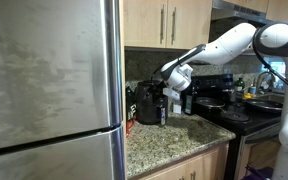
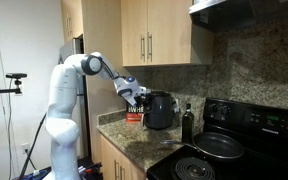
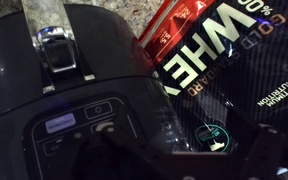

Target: Start the air fryer

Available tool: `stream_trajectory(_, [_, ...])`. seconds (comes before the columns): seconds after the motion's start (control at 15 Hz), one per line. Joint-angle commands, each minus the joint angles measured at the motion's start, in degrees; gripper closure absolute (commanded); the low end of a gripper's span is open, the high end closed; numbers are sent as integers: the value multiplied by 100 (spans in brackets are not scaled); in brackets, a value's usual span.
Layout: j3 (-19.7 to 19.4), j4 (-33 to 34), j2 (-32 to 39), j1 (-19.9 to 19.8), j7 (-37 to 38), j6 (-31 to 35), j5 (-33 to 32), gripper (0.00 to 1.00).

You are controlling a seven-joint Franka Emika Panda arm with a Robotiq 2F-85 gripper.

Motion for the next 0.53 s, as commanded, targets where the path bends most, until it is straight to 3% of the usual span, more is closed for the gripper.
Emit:
stream_trajectory(0.0, [-49,-28,48,14,123,-83,-79,0])
stream_trajectory(0.2, [-190,-147,112,57,565,-53,-332,0])
stream_trajectory(0.47, [-93,-83,112,21,406,-30,-227,0])
